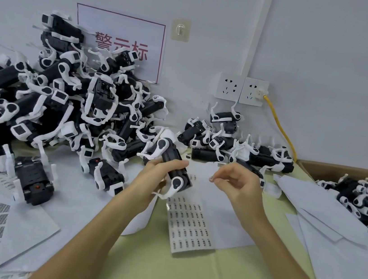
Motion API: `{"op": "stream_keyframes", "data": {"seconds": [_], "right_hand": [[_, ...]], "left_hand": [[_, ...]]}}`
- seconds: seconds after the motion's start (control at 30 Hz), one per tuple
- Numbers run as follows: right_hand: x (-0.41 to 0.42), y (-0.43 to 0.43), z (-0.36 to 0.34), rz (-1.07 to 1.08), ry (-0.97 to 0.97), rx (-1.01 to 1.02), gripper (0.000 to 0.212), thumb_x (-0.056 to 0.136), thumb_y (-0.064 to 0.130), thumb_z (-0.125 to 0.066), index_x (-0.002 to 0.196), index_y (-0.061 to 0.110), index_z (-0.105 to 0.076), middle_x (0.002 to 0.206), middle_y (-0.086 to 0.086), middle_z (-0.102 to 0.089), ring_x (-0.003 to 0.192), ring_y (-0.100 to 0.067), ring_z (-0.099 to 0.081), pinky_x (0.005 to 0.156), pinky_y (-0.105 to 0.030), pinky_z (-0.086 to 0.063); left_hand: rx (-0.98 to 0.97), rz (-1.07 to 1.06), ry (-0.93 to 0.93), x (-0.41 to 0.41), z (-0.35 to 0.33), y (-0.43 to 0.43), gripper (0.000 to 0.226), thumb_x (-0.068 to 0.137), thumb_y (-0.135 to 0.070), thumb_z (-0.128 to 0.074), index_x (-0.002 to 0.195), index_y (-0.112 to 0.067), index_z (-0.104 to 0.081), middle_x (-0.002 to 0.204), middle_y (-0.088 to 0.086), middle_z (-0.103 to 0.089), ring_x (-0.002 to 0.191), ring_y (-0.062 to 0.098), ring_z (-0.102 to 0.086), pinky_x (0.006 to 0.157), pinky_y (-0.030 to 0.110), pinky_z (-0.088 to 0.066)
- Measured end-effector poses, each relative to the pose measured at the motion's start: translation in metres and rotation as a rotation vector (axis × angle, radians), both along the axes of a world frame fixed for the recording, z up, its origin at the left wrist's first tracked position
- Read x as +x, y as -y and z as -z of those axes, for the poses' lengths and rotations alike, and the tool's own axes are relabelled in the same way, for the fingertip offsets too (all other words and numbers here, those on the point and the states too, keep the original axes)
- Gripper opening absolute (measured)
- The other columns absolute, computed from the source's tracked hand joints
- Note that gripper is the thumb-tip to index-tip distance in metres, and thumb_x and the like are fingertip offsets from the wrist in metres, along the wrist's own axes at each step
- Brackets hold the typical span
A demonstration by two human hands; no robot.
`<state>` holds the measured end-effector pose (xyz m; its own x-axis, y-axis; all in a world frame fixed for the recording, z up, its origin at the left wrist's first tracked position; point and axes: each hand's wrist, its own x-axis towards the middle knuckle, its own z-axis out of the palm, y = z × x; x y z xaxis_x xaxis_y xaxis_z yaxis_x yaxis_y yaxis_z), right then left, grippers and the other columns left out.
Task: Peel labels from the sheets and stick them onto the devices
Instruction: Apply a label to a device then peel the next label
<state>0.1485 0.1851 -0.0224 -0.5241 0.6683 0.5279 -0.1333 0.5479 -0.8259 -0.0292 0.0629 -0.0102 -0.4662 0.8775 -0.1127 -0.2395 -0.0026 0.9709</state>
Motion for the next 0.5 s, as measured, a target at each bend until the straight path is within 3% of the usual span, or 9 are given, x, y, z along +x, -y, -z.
{"op": "stream_keyframes", "data": {"seconds": [0.07,0.13,0.2,0.3,0.4,0.5], "right_hand": [[-0.001,-0.001,-0.001,0.008,-0.015,-0.025,0.025,0.083,-0.012,-0.072,0.080,0.012,-0.071,0.082,-0.001,-0.074,0.080,-0.016,-0.071,0.076,-0.021,-0.054],[-0.002,0.000,-0.001,0.022,-0.015,-0.047,0.023,0.083,-0.009,-0.075,0.081,0.014,-0.072,0.083,0.002,-0.074,0.079,-0.013,-0.069,0.076,-0.022,-0.054],[-0.003,0.000,-0.001,0.040,-0.009,-0.061,0.020,0.085,-0.005,-0.076,0.084,0.015,-0.074,0.085,0.003,-0.075,0.079,-0.012,-0.069,0.076,-0.022,-0.054],[-0.003,0.001,0.000,0.056,-0.007,-0.068,0.026,0.086,0.000,-0.078,0.101,0.021,-0.072,0.082,0.000,-0.076,0.078,-0.010,-0.070,0.075,-0.019,-0.052],[-0.003,0.001,0.000,0.060,-0.025,-0.087,0.044,0.086,0.001,-0.078,0.121,0.021,-0.061,0.080,-0.003,-0.077,0.079,-0.014,-0.071,0.077,-0.019,-0.053],[-0.004,0.001,0.000,0.080,-0.016,-0.069,0.045,0.087,0.001,-0.077,0.122,0.022,-0.058,0.081,-0.003,-0.077,0.083,-0.020,-0.072,0.079,-0.026,-0.055]], "left_hand": [[0.027,-0.105,-0.071,0.000,0.001,-0.001,0.021,0.081,-0.031,-0.085,0.099,-0.025,-0.078,0.090,-0.012,-0.080,0.089,0.006,-0.072,0.082,0.025,-0.048],[0.061,-0.128,-0.124,0.000,0.002,-0.001,0.009,0.081,-0.031,-0.085,0.088,-0.031,-0.080,0.086,-0.017,-0.079,0.082,-0.006,-0.071,0.082,0.024,-0.043],[0.099,-0.118,-0.147,0.001,0.001,-0.001,0.018,0.075,-0.035,-0.089,0.090,-0.032,-0.081,0.096,-0.013,-0.080,0.094,-0.002,-0.072,0.092,0.028,-0.045],[0.152,0.002,-0.106,0.001,0.000,0.001,0.050,0.061,-0.044,-0.089,0.104,-0.021,-0.080,0.114,-0.003,-0.079,0.119,0.018,-0.069,0.115,0.045,-0.042],[0.153,0.192,-0.174,0.006,0.000,0.002,0.042,0.065,-0.047,-0.085,0.103,-0.030,-0.082,0.123,-0.003,-0.077,0.121,0.017,-0.069,0.117,0.049,-0.041],[0.135,0.285,-0.253,0.012,0.000,0.005,0.035,0.070,-0.048,-0.081,0.104,-0.038,-0.081,0.125,-0.005,-0.076,0.120,0.015,-0.069,0.118,0.049,-0.041]]}}
